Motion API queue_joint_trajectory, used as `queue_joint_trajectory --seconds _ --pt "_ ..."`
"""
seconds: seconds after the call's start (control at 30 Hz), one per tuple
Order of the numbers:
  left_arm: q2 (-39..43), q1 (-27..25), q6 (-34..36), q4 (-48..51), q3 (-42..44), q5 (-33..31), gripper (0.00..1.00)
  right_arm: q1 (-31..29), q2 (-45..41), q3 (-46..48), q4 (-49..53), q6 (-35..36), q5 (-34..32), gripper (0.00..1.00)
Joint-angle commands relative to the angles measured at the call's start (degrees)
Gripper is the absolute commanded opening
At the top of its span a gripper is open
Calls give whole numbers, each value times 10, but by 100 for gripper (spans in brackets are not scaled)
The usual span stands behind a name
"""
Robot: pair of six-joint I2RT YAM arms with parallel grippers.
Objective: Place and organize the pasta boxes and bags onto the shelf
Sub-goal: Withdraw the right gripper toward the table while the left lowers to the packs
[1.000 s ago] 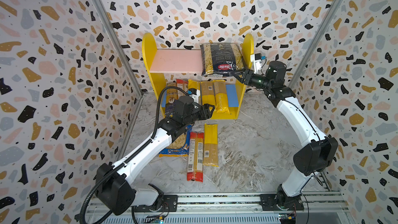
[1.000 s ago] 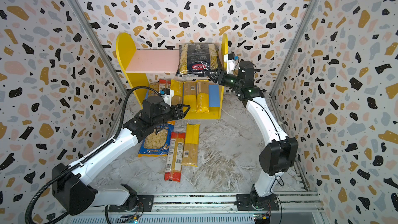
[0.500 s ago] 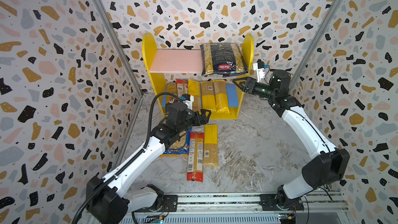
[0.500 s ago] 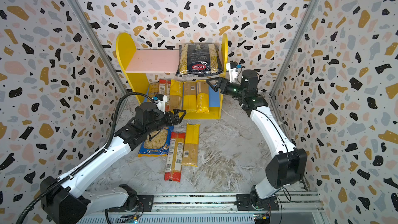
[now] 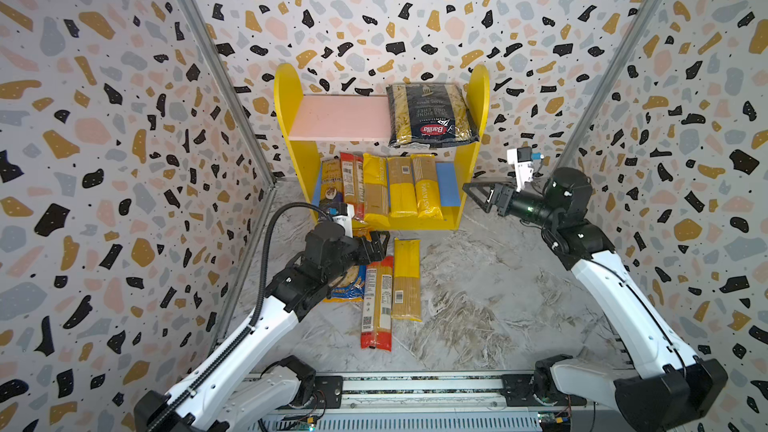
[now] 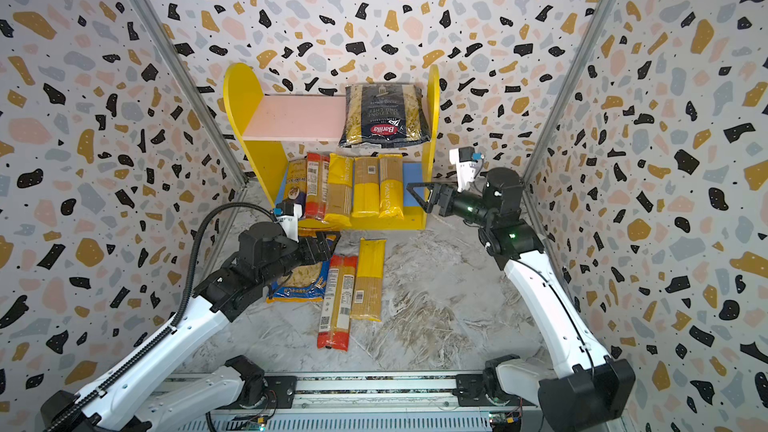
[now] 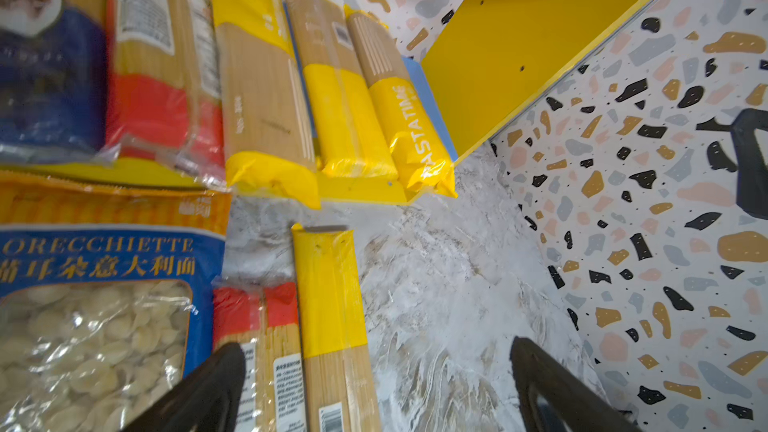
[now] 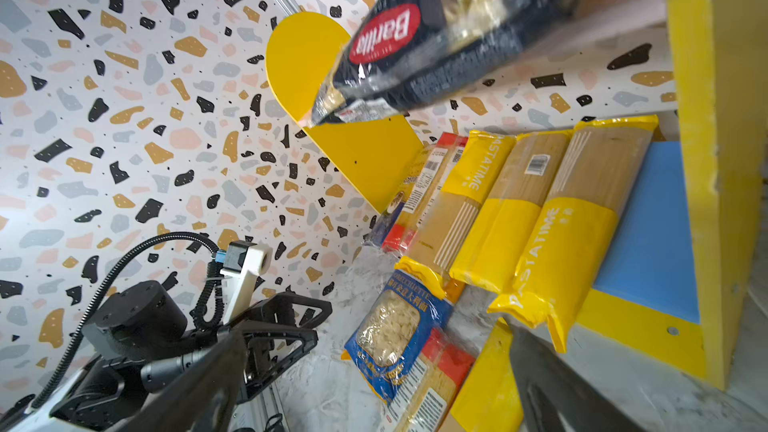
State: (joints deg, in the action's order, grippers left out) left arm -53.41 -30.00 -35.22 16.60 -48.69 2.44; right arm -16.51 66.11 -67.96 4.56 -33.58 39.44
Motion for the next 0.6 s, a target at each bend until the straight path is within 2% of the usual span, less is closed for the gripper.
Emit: queue_joint_trajectory --seconds 0.0,0.2,0.27,0.37,0.43,0.57 --pt "48 3 -19 45 60 -18 99 -25 -40 55 58 45 -46 99" --pt "140 3 -68 101 138 -100 100 -84 -92 171 71 56 -98 99" --pt "160 3 -84 106 155 -109 100 -115 -102 197 68 52 -120 99" --pt "170 3 -100 99 185 -90 99 -178 -109 228 63 48 -172 99" --pt "168 3 -114 79 212 -62 93 -211 -109 242 65 45 -205 99" --pt "162 -5 -147 5 280 -2 84 -225 -126 284 41 30 -199 99"
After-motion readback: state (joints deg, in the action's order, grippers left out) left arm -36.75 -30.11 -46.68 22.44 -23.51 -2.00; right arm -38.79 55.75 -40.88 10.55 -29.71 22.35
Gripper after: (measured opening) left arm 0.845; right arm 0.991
